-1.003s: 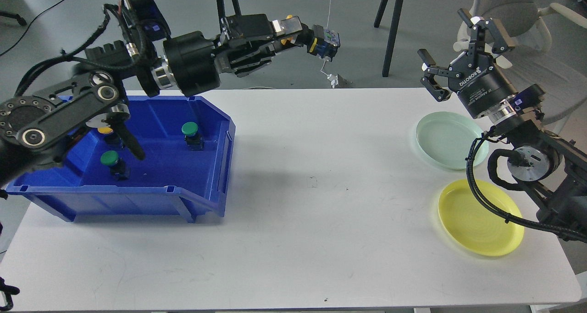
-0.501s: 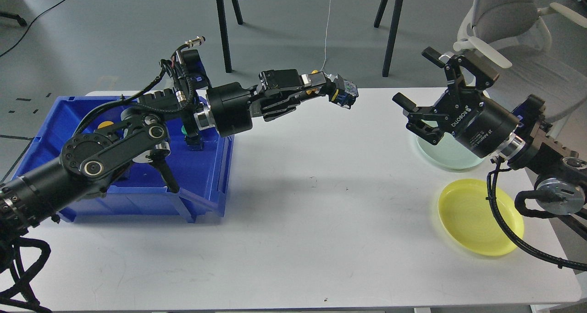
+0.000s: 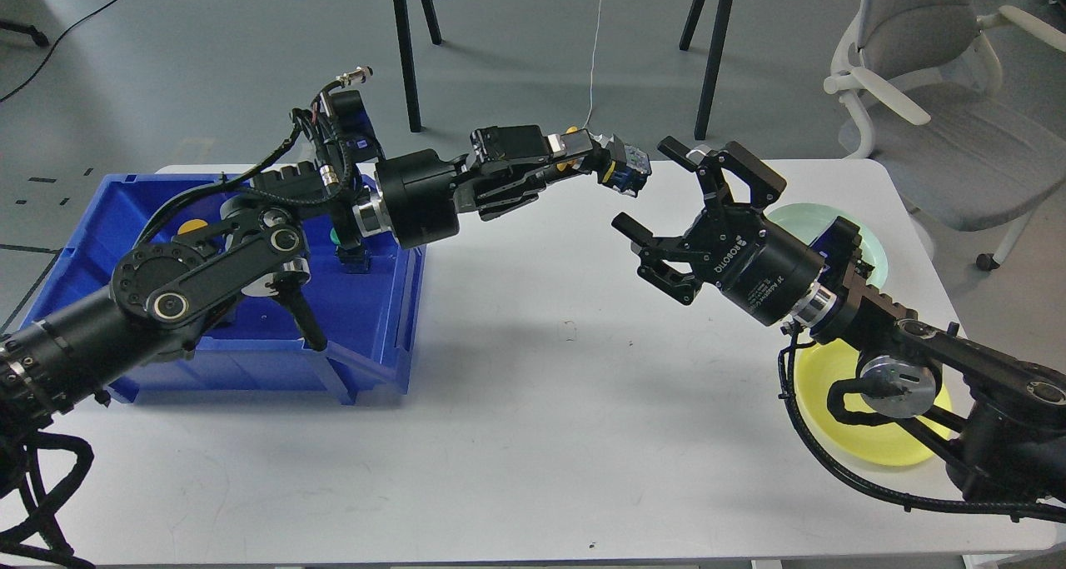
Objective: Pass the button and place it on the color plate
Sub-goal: 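Bring the right gripper to the left gripper and grasp the yellow button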
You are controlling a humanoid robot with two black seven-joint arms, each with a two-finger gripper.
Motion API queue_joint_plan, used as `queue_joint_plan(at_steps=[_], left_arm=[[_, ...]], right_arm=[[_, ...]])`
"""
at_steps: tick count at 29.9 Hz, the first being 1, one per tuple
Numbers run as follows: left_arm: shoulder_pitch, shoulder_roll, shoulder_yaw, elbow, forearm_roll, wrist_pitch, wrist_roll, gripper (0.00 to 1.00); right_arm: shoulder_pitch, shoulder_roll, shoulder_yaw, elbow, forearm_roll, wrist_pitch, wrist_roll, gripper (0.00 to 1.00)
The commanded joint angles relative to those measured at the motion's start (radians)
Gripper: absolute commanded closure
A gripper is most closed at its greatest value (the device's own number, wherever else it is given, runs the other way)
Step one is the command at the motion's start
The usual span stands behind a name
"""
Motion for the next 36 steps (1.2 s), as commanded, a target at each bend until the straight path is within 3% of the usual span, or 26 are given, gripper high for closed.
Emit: queue_joint_plan(at_steps=[1,13,26,36], left_arm=[[0.000,0.000,0.000,-0.001,-0.002,0.000,0.000,0.90],[0.006,0.000,-0.003,-0.001,-0.003,0.000,0.000,0.90],[0.009,0.000,-0.006,-0.001,-0.008,0.000,0.000,0.90],[0.009,0.000,-0.006,0.001,-0.009,0.000,0.000,0.90]], right_arm=[[-0.003,0.016,0.010,0.000,0.001,0.000,0.000,0.16],[-0.006,0.074,0.031,-0.012,0.002,-0.013,0.000,0.31],[-0.015,0.095,0.061,-0.042,0.006,-0.033,0.000,0.38],[-0.024,0.097,0.064,-0.038,0.006,-0.033,0.000,0.61]])
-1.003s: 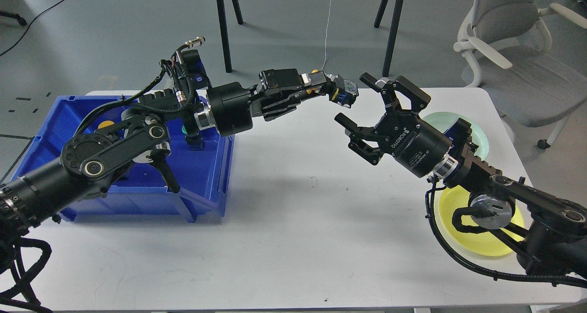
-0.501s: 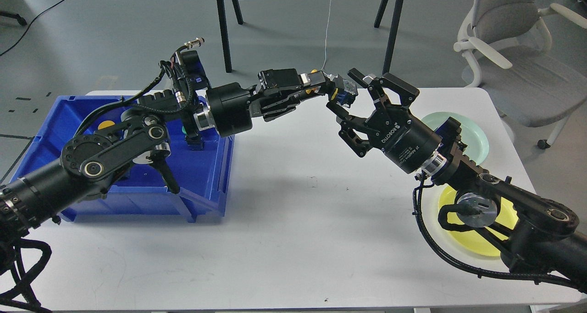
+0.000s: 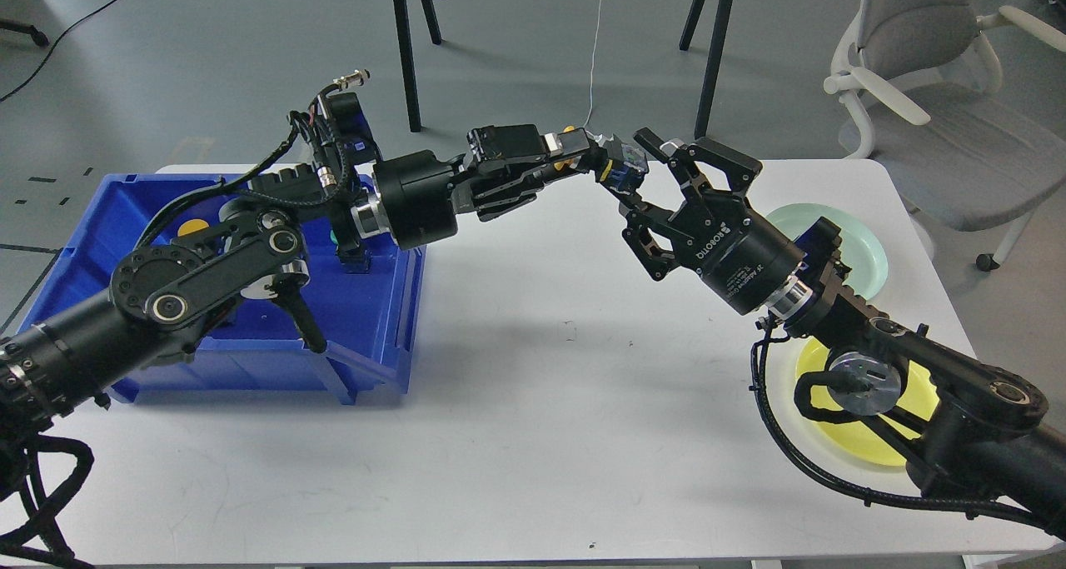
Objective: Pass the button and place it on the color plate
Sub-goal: 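Bring the right gripper to the left gripper and grasp the yellow button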
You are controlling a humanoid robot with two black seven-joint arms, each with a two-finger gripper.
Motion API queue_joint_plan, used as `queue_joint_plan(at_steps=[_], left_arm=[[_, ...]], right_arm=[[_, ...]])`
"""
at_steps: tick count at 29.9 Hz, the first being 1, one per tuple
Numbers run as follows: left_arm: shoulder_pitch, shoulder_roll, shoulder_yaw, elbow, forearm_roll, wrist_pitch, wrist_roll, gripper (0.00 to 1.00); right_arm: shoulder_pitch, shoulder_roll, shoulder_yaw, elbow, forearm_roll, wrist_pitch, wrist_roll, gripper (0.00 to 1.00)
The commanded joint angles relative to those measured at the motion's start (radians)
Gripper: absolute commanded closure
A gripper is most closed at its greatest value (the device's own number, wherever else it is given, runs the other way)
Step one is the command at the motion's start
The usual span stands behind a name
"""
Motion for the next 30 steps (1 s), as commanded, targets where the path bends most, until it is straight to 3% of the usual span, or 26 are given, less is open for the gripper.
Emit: queue_joint_plan(at_steps=[1,9,16,19,22,24,26,30], left_arm=[[0.000,0.000,0.000,0.000,-0.001,0.000,0.000,0.90],[0.000,0.000,0.000,0.000,-0.001,0.000,0.000,0.88],[0.006,0.000,0.000,0.000,0.001,0.000,0.000,0.82],[0.006,0.000,-0.002,0.000,-0.001,0.000,0.000,0.65],[0.008,-0.002,-0.005,-0.002,-0.004,0.000,0.000,0.37],[0.009,-0.002,-0.006,0.000,-0.017,0.000,0.000,0.28],[0.011,-0.002,-0.006,0.000,-0.044,0.000,0.000,0.21],[0.012,0.000,-0.005,0.000,-0.065,0.000,0.000,0.19]], right_arm=[[-0.002,0.001,0.006,0.001,0.000,0.002,0.000,0.63],[-0.001,0.005,0.012,0.003,0.000,0.003,0.000,0.84],[-0.001,0.005,0.012,0.007,0.000,0.003,0.000,0.88],[-0.002,0.005,0.012,0.007,0.000,0.003,0.000,0.88],[-0.005,0.005,0.012,0.004,0.000,0.000,0.000,0.88],[-0.007,0.005,0.012,0.004,0.000,-0.002,0.000,0.88],[-0.008,0.005,0.012,0.004,0.000,-0.003,0.000,0.88],[-0.013,0.005,0.012,0.007,0.000,-0.011,0.000,0.89]])
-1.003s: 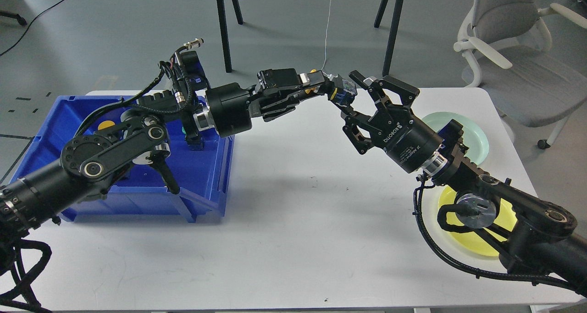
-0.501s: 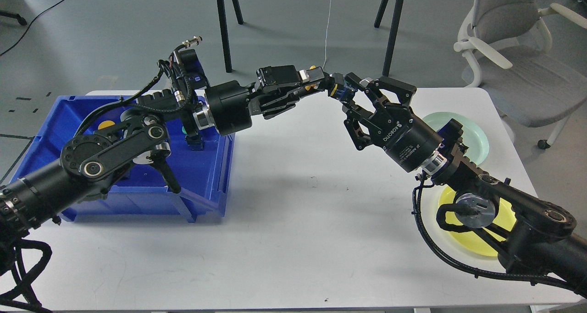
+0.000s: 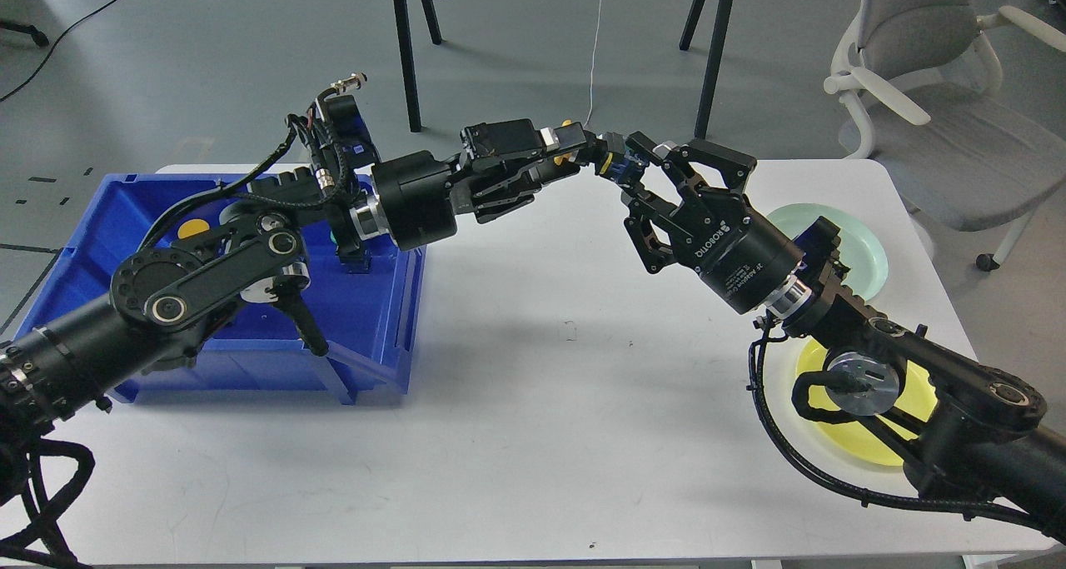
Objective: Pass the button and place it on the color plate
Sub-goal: 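Bring the right gripper to the left gripper and grasp the yellow button, then release with the left gripper and carry the button toward the yellow plate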
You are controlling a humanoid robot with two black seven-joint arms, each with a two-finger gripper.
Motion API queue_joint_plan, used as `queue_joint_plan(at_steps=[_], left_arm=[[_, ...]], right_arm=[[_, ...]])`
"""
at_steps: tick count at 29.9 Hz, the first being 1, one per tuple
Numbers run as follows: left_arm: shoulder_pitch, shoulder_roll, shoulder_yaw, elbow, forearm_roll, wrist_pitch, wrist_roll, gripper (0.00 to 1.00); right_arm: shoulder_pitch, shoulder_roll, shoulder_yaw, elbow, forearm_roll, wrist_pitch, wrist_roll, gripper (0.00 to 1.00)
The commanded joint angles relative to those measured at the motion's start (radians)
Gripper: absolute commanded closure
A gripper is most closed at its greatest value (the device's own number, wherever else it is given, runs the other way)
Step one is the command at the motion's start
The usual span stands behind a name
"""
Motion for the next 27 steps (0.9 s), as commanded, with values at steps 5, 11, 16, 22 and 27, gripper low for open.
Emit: queue_joint_plan(at_steps=[5,11,16,22,27], left_arm=[[0.001,0.000,-0.002,-0.001,-0.014,0.001,-0.003,0.19],[0.001,0.000,-0.002,-0.001,-0.026,0.001,-0.003,0.18],[0.004,0.000,0.001,0.002,-0.043,0.001,-0.003,0.17],[0.017,0.000,-0.001,0.013,-0.043,0.001,-0.003,0.16],[0.017,0.000,-0.001,0.013,-0.043,0.001,-0.003,0.16]], right_arm=[[-0.005,-0.001,-0.004,0.000,-0.001,-0.006,-0.003,0.89],[-0.044,-0.024,0.022,0.005,-0.001,-0.001,-0.003,0.89],[-0.163,-0.178,0.159,0.029,-0.004,0.003,-0.003,0.90],[-0.433,-0.335,0.312,0.026,-0.007,-0.006,-0.003,0.91],[-0.591,-0.352,0.319,-0.070,-0.012,-0.006,-0.003,0.91]])
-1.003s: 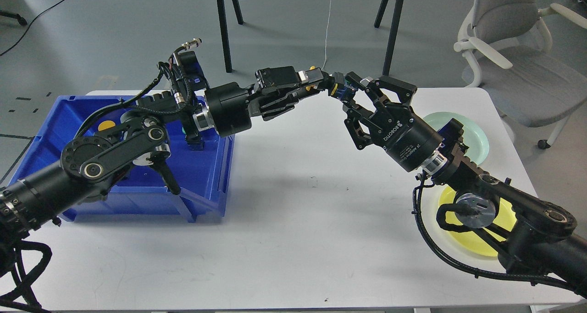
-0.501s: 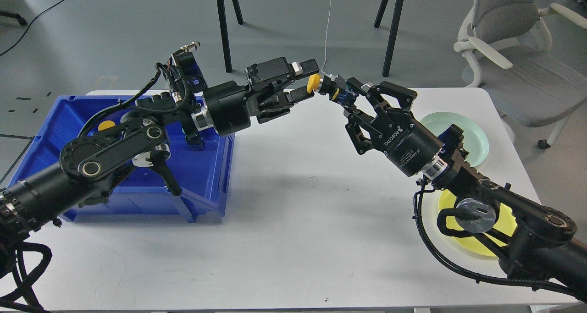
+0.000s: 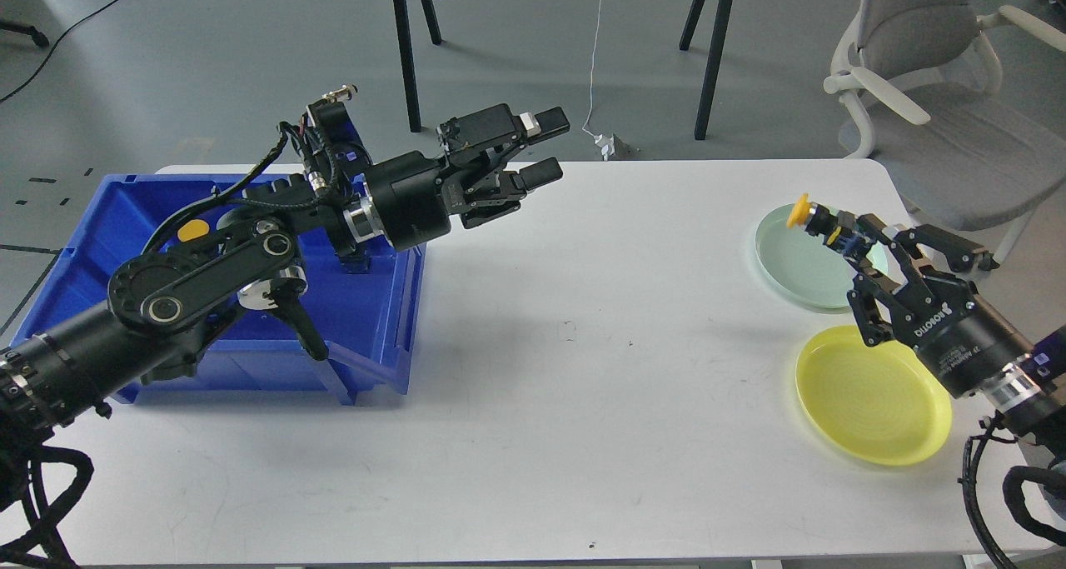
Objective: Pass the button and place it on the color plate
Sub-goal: 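Release with the left gripper and carry the button toward the yellow plate, then lower the button onto the yellow plate and open the right gripper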
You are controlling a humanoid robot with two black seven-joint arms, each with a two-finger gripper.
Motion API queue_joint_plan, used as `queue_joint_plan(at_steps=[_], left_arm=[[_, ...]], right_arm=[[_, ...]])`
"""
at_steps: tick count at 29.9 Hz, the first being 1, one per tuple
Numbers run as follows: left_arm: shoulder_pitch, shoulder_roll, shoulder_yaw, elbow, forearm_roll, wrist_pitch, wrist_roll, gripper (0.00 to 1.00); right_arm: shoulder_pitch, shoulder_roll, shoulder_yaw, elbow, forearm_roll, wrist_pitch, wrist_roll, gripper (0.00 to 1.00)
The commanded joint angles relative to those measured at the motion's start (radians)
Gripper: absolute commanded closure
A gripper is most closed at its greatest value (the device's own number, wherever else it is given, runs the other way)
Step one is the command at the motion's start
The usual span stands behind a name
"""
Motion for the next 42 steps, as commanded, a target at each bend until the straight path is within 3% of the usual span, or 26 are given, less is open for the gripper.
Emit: queue_joint_plan(at_steps=[1,8,17,25,31,42], left_arm=[[0.000,0.000,0.000,0.000,0.000,0.000,0.000,0.16],[0.002,0.000,0.002,0.000,0.000,0.000,0.000,0.16],[0.003,0.000,0.000,0.000,0.000,0.000,0.000,0.16],[0.003,0.000,0.000,0.000,0.002,0.000,0.000,0.16],[0.003,0.000,0.000,0.000,0.000,0.000,0.000,0.16],[0.002,0.000,-0.002,0.000,0.000,0.000,0.000,0.16]], right_arm=[[-0.097,0.001,0.001,-0.087,-0.001,0.000,0.000,0.91],[-0.119,0.032,-0.004,-0.253,0.002,0.003,0.000,0.91],[-0.116,0.061,-0.027,-0.316,0.001,0.004,0.000,0.87],[-0.110,0.072,-0.035,-0.319,0.002,0.004,0.000,0.63],[-0.108,0.072,-0.035,-0.308,0.004,0.008,0.000,0.52],[-0.108,0.072,-0.004,-0.230,0.018,0.045,0.000,0.43]])
